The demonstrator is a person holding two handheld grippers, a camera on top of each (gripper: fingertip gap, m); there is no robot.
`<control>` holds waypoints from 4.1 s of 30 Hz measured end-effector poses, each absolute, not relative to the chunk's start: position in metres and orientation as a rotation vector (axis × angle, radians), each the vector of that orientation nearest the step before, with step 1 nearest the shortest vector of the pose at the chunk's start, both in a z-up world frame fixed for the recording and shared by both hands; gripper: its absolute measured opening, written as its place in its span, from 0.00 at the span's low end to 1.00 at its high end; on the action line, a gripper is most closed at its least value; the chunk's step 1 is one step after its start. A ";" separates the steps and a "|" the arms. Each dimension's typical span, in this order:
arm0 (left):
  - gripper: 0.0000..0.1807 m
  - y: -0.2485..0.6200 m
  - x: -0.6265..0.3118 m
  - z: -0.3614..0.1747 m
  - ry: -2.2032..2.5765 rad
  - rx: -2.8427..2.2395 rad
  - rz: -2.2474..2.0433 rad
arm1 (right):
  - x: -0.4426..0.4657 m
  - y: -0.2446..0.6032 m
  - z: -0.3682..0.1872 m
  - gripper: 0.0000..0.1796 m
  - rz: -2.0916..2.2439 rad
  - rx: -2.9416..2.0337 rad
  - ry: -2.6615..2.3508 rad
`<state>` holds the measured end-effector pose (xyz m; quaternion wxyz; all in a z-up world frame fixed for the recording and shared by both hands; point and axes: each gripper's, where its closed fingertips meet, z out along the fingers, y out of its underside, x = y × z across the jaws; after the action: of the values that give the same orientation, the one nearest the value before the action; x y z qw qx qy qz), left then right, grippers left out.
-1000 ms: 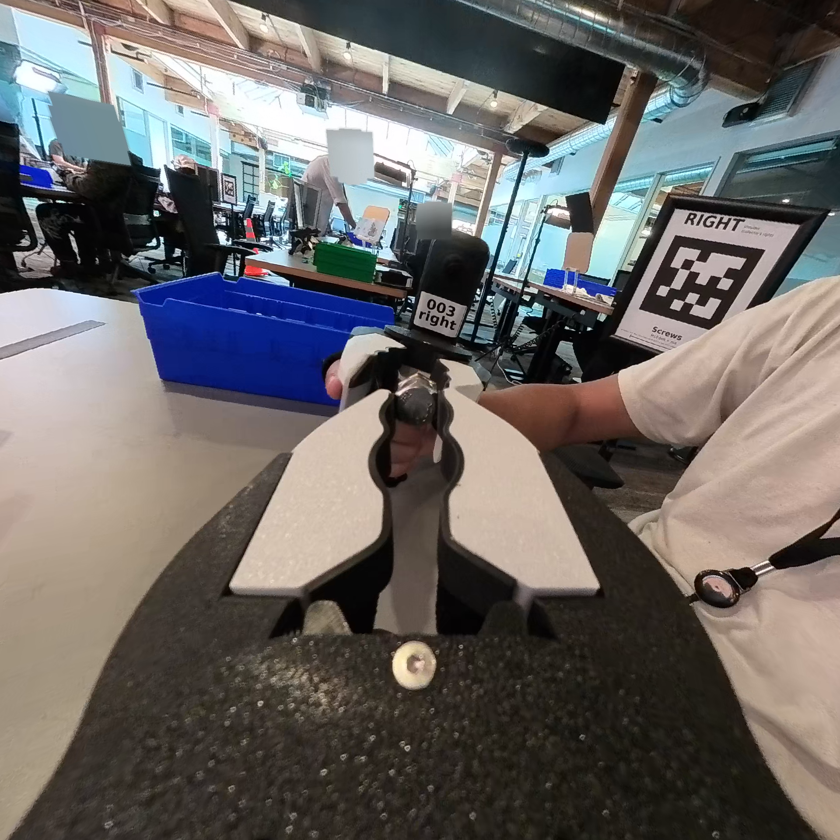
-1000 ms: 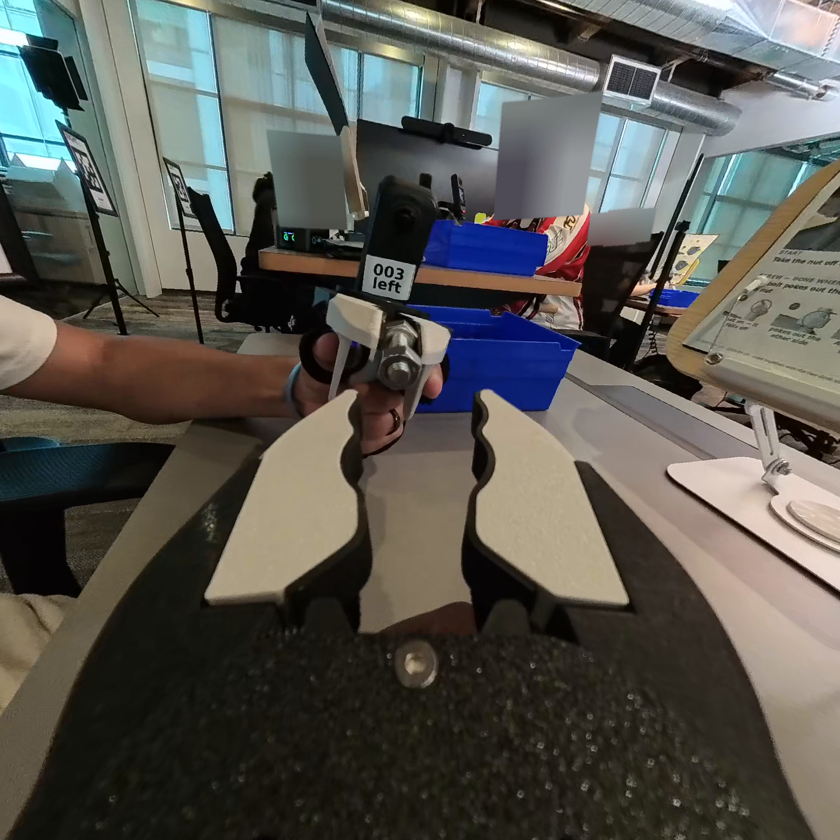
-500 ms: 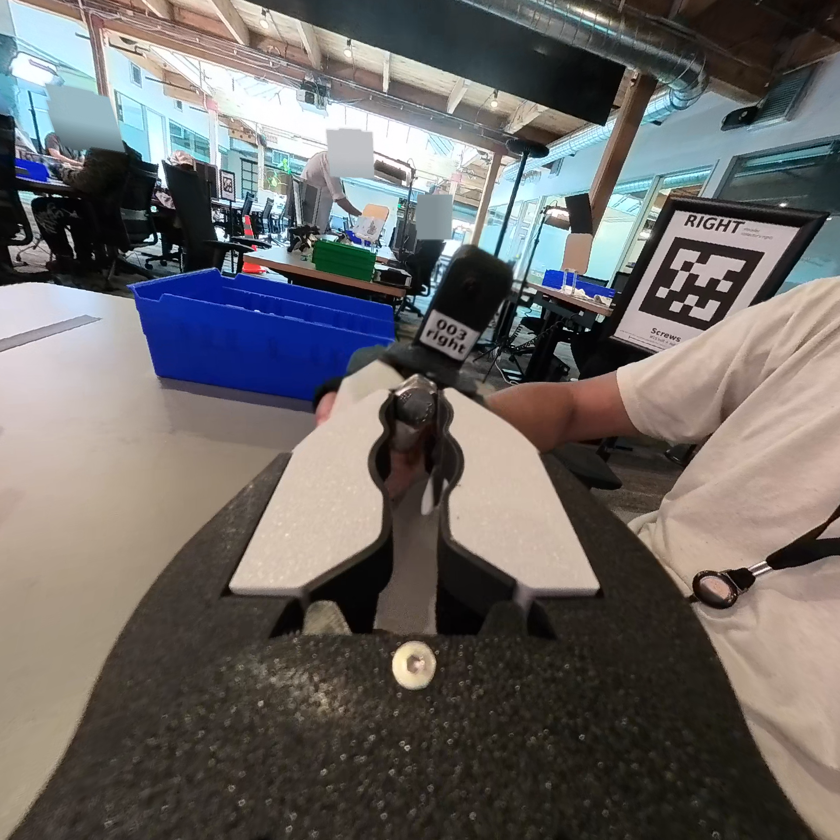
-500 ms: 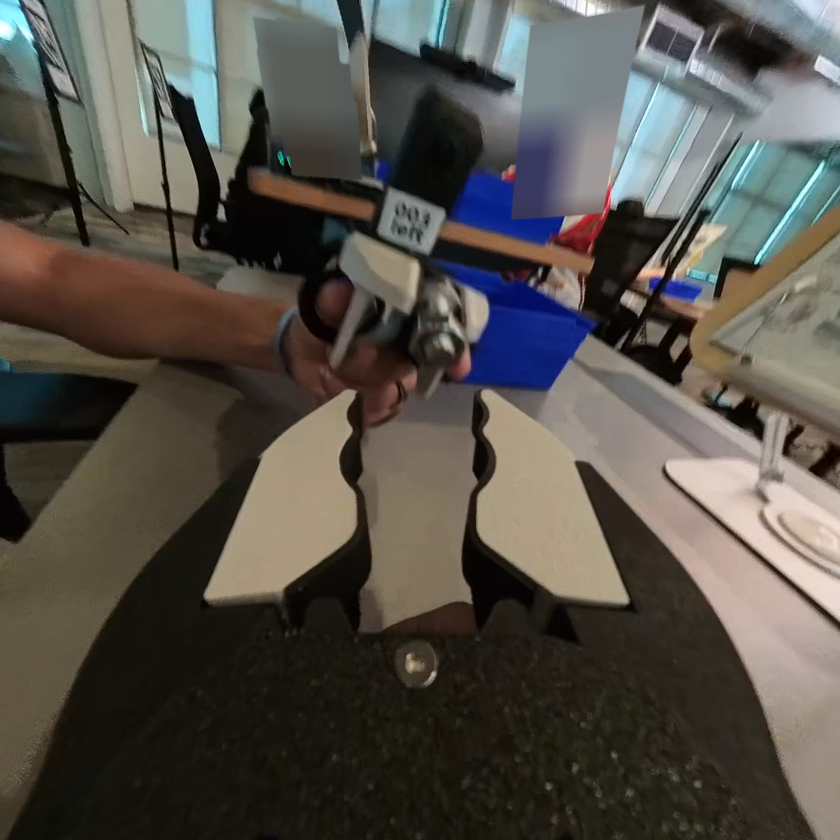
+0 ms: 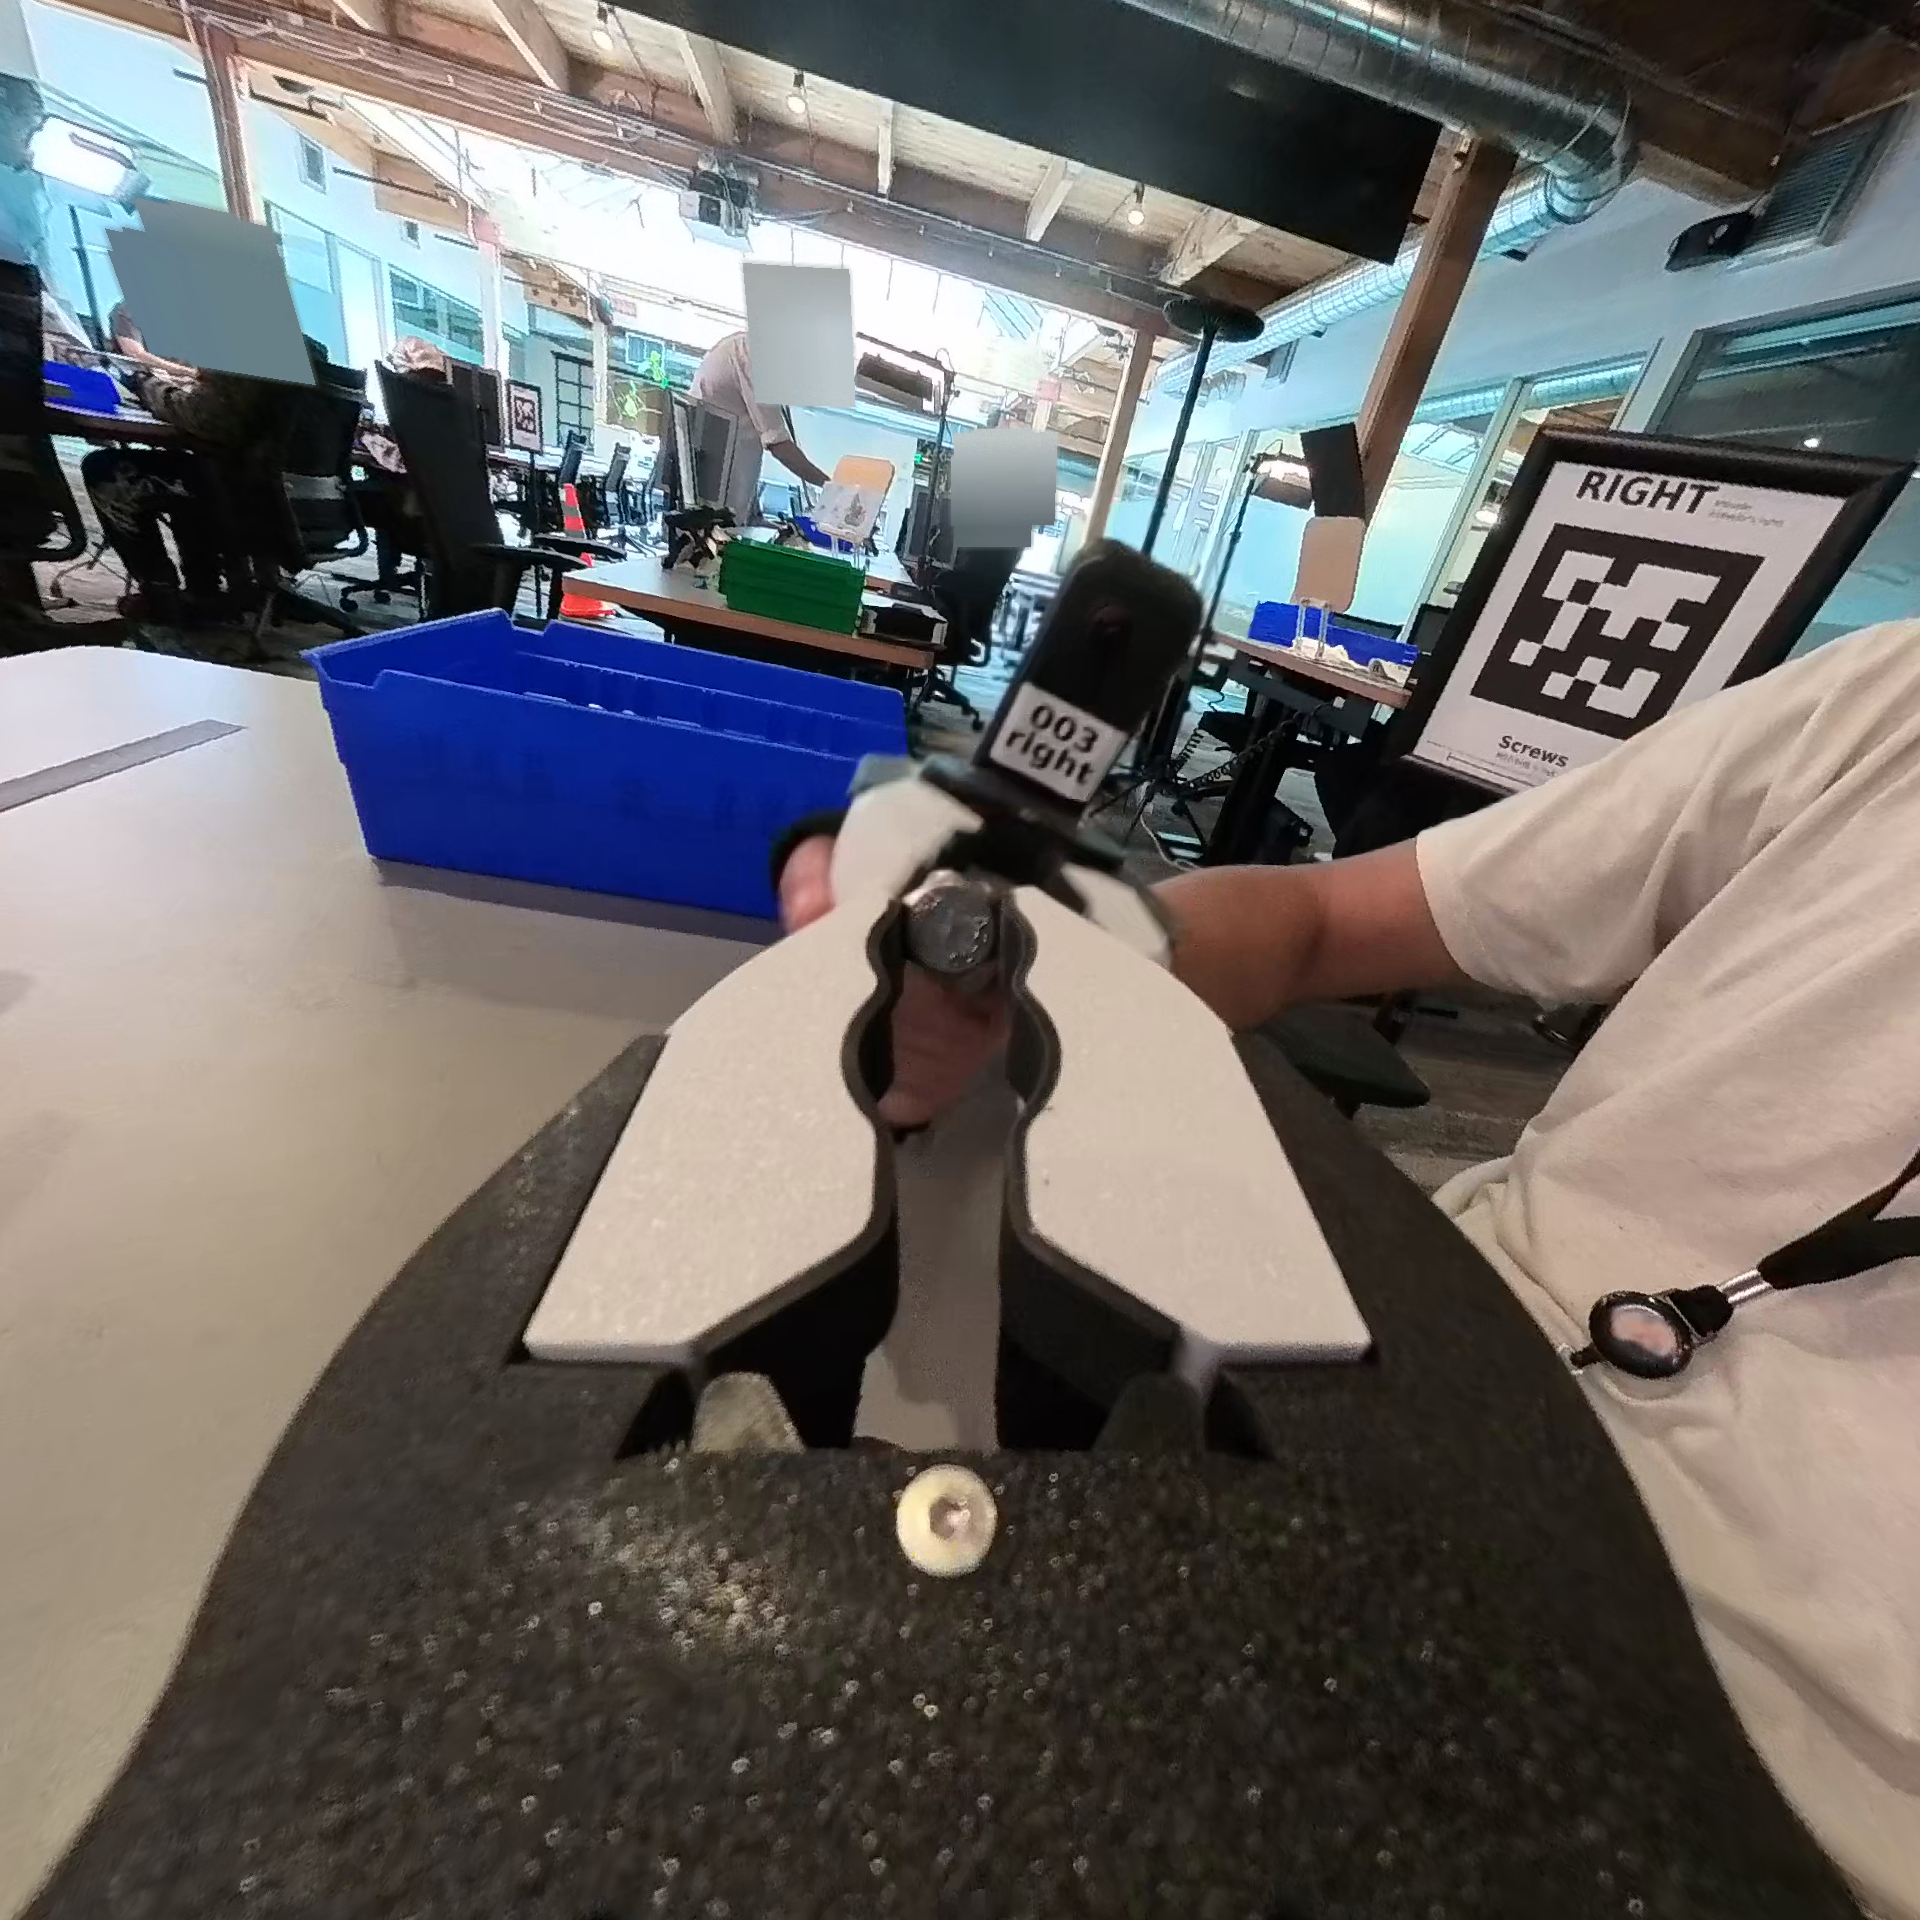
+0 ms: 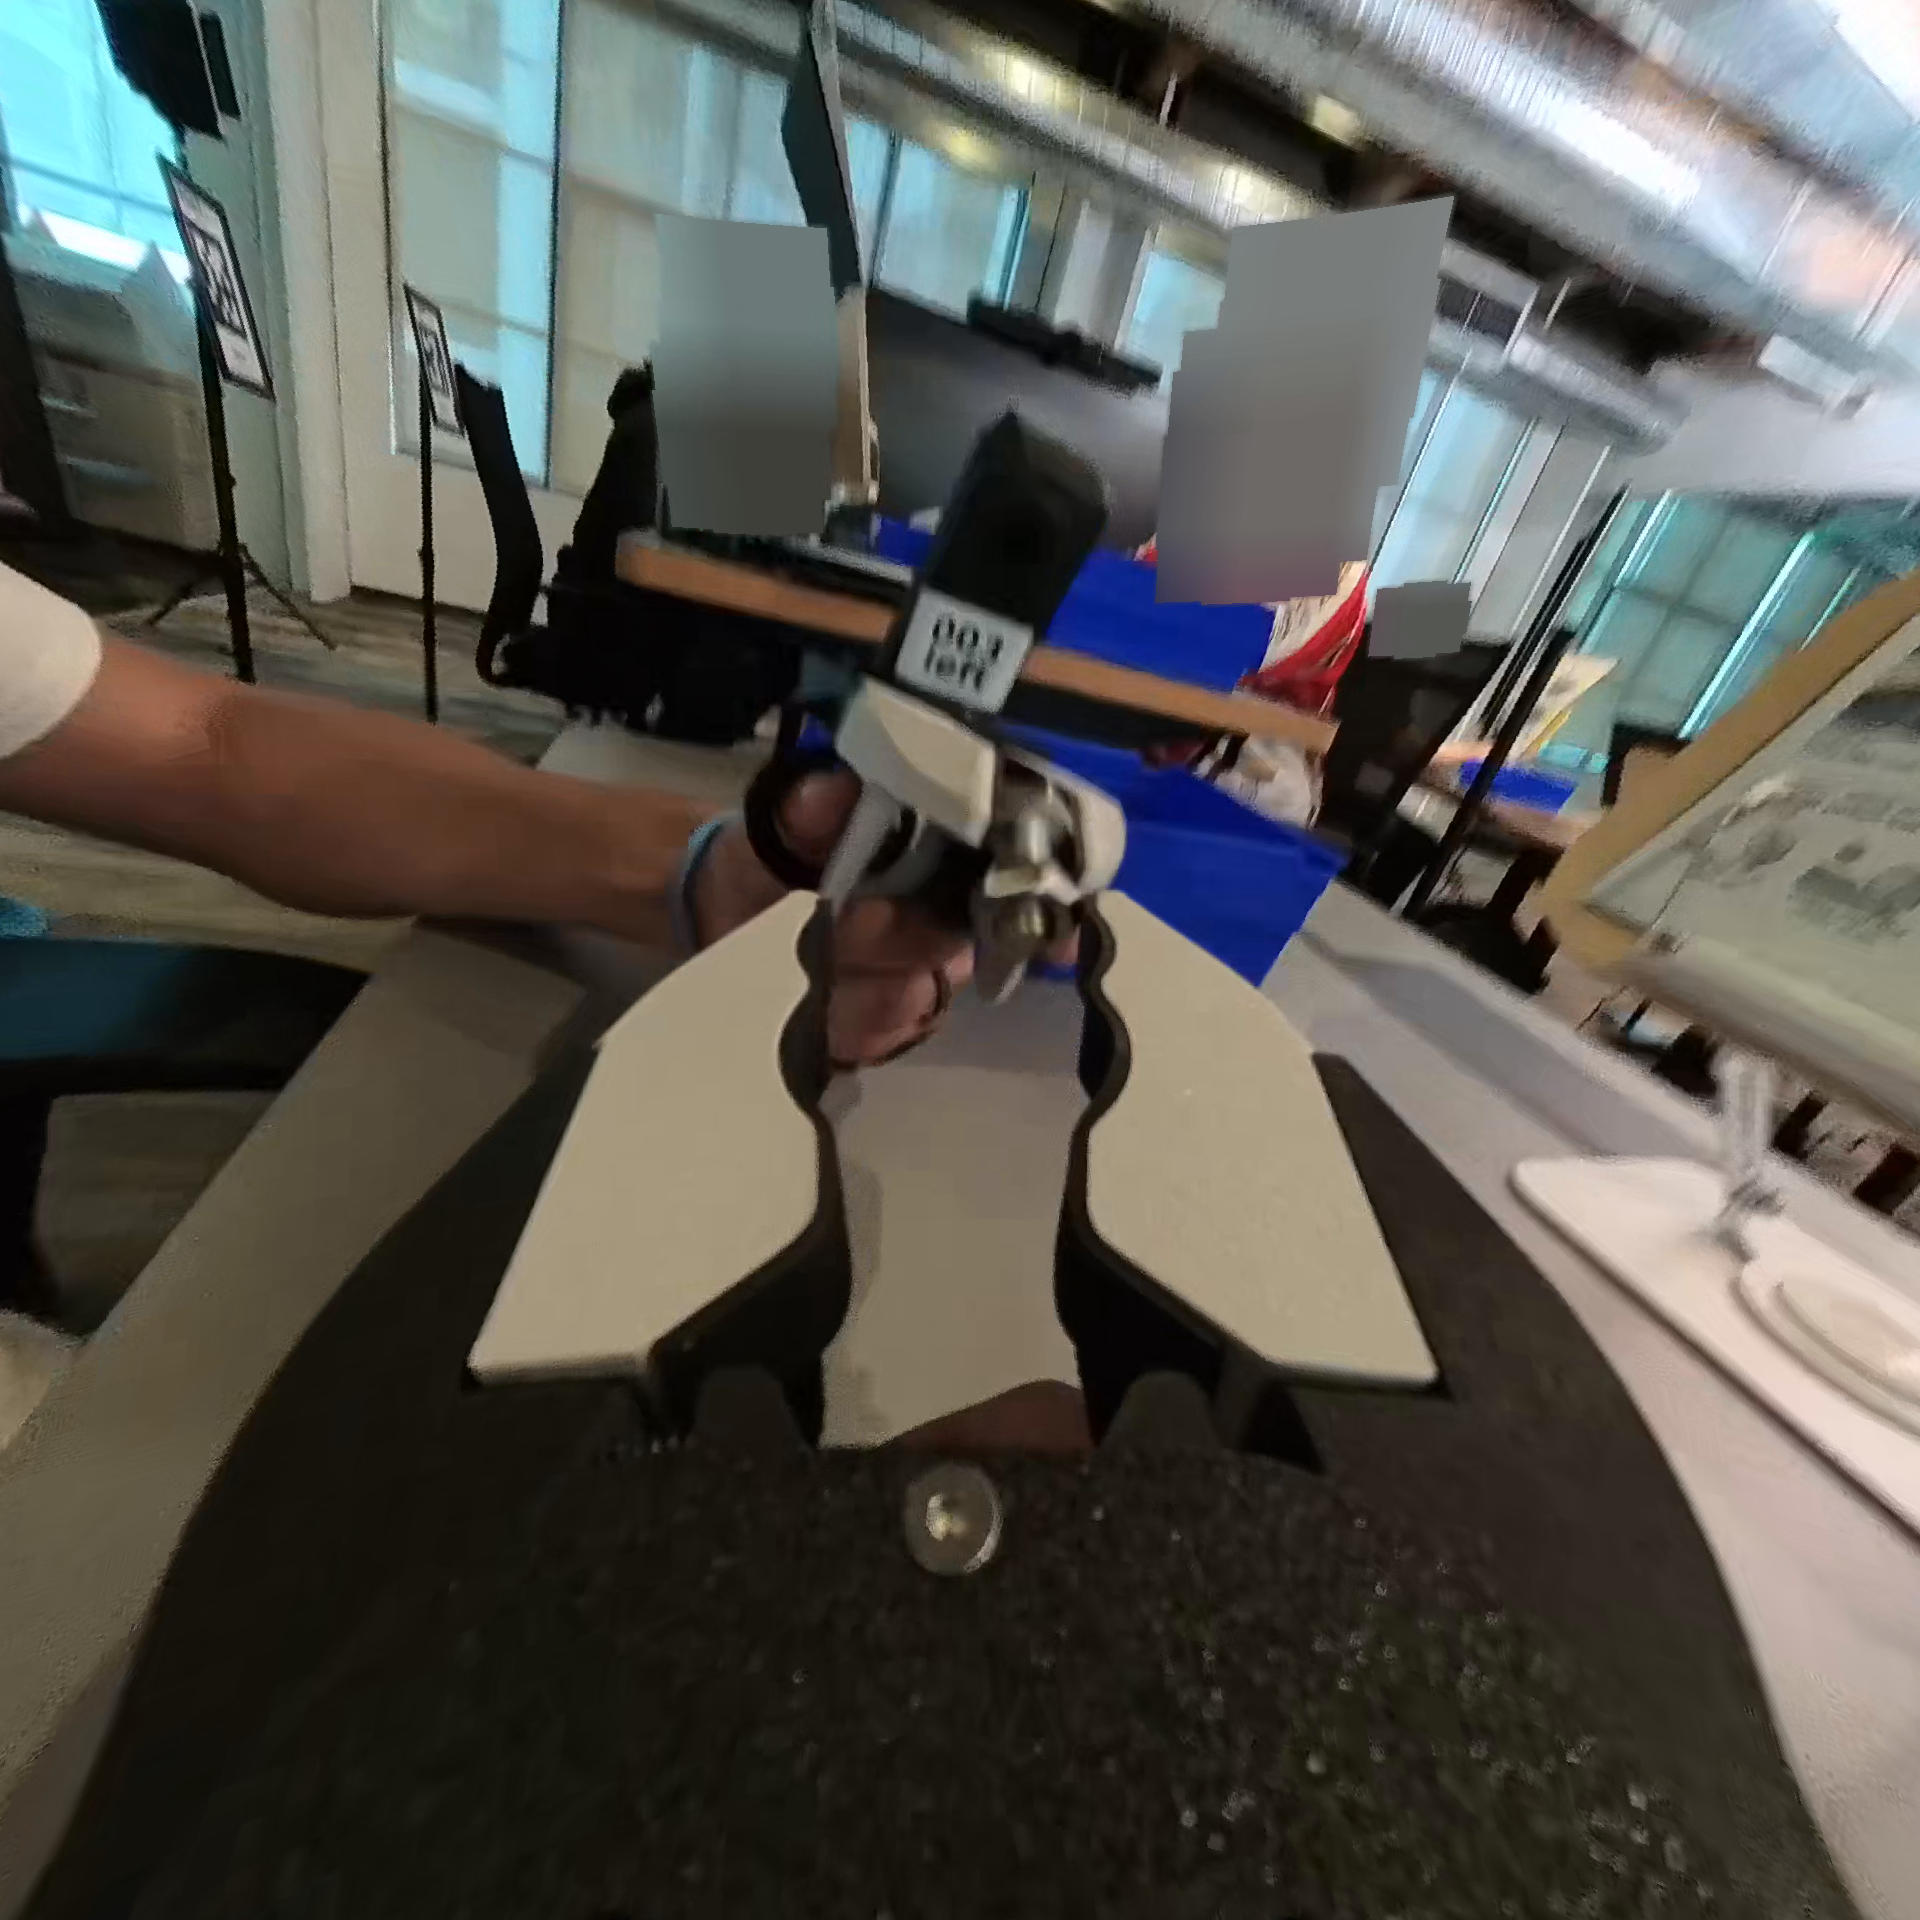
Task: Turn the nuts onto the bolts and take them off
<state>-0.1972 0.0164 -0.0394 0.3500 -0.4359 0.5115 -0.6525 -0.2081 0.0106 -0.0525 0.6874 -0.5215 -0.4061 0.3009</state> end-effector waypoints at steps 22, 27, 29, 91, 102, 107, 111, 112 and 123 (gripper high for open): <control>0.09 0.016 -0.198 -0.039 1.326 -1.126 -1.688 | -0.174 0.013 -0.038 0.26 0.903 -1.201 -0.701; 0.09 0.014 -0.197 -0.040 1.334 -1.124 -1.685 | -0.182 0.014 -0.042 0.26 0.910 -1.216 -0.722; 0.09 0.013 -0.196 -0.040 1.336 -1.122 -1.690 | -0.189 0.015 -0.046 0.26 0.928 -1.236 -0.736; 0.34 0.160 -0.222 -0.095 0.780 -1.662 -0.636 | 0.259 0.097 -0.145 0.11 -0.025 -2.082 0.348; 0.34 0.159 -0.220 -0.096 0.791 -1.671 -0.640 | 0.264 0.088 -0.173 0.11 -0.147 -2.265 0.371; 0.34 0.158 -0.219 -0.096 0.795 -1.672 -0.645 | 0.258 0.079 -0.180 0.10 -0.102 -2.347 0.395; 0.34 0.157 -0.218 -0.098 0.807 -1.674 -0.642 | 0.256 0.074 -0.191 0.10 -0.054 -2.379 0.422; 0.34 0.157 -0.218 -0.098 0.807 -1.674 -0.641 | 0.256 0.074 -0.192 0.10 -0.044 -2.370 0.430; 0.34 0.156 -0.216 -0.104 0.817 -1.707 -0.663 | 0.236 0.075 -0.067 0.25 -0.310 -1.883 0.326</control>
<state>-0.2159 0.1563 -0.1041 0.5381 -0.7175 0.3434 -0.2788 0.2362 0.0751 -0.0669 0.5672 -0.8011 0.1386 -0.1319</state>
